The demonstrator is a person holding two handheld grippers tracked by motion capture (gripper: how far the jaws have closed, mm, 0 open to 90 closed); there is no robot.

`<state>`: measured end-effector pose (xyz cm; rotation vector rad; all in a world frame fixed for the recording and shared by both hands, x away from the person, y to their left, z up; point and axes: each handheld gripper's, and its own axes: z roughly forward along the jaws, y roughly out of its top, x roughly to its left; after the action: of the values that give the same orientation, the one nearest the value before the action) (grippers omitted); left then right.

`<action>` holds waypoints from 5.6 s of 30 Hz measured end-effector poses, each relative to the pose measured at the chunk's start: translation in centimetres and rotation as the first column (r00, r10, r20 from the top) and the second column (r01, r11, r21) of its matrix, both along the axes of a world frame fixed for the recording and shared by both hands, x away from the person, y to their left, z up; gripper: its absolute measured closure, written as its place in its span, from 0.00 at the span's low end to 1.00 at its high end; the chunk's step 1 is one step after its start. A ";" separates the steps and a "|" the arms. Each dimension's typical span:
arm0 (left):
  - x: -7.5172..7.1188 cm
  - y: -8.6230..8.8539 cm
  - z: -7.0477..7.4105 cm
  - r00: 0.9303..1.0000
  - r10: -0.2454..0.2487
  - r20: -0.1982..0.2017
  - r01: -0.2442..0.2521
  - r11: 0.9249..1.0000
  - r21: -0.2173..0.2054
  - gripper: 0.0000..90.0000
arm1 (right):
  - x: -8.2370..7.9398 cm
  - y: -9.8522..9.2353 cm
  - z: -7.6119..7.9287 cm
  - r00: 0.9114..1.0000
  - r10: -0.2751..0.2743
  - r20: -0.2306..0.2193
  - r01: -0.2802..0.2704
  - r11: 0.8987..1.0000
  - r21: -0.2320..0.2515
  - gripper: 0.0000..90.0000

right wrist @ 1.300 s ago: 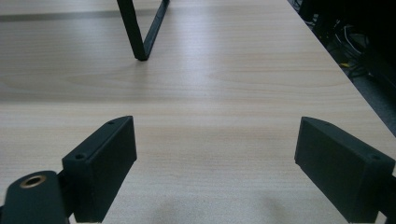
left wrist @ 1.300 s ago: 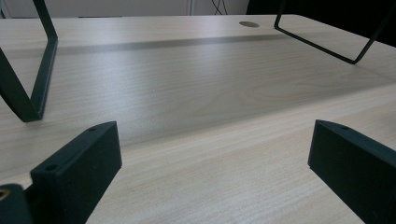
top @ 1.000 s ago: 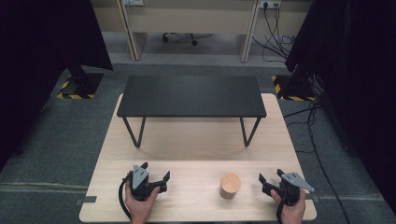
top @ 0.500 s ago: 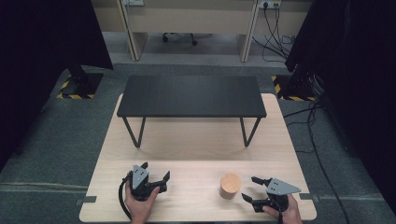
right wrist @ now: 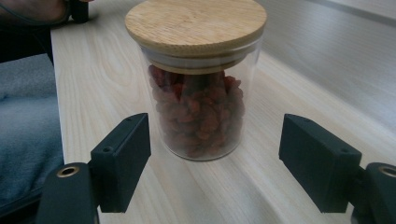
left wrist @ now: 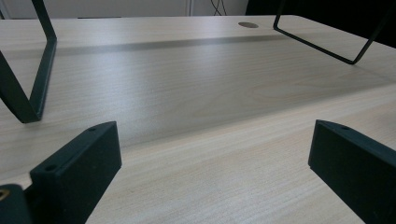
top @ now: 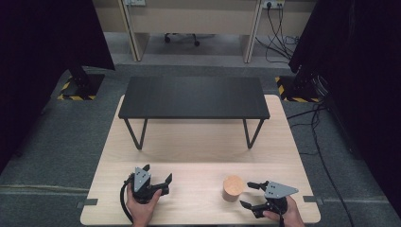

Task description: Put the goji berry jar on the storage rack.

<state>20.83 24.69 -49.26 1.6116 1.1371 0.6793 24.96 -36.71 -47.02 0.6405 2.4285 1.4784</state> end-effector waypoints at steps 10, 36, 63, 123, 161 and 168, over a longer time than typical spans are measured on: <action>0.0 0.0 0.0 1.000 0.000 0.001 0.000 1.000 0.003 0.02 | 1.0 0.7 0.0 0.999 0.034 -0.008 -0.034 0.999 0.000 0.28; 0.0 0.0 0.0 1.000 -0.001 0.002 0.001 1.000 0.004 0.02 | 3.7 4.0 0.3 0.996 0.082 -0.017 -0.082 0.996 -0.020 0.27; 0.0 0.0 0.0 1.000 0.000 0.001 0.000 1.000 -0.001 0.02 | 2.9 6.5 0.4 0.999 -0.023 -0.034 0.022 0.999 -0.028 0.29; 0.0 0.1 -0.1 1.000 0.000 0.004 0.000 1.000 -0.004 0.02 | -2.1 19.0 10.1 0.725 -0.668 0.168 0.659 0.744 0.114 0.29; 0.0 0.2 -0.1 1.000 -0.006 0.002 0.006 1.000 -0.012 0.02 | 8.4 22.6 18.3 0.699 -0.699 0.153 0.693 0.714 0.100 0.29; 0.0 0.2 -0.1 1.000 -0.007 0.003 0.007 1.000 -0.013 0.02 | 9.7 22.7 18.2 0.695 -0.706 0.140 0.701 0.708 0.090 0.29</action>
<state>20.81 24.93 -49.37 1.6024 1.1314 0.6680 34.70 -14.01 -28.84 1.2298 1.7047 1.1606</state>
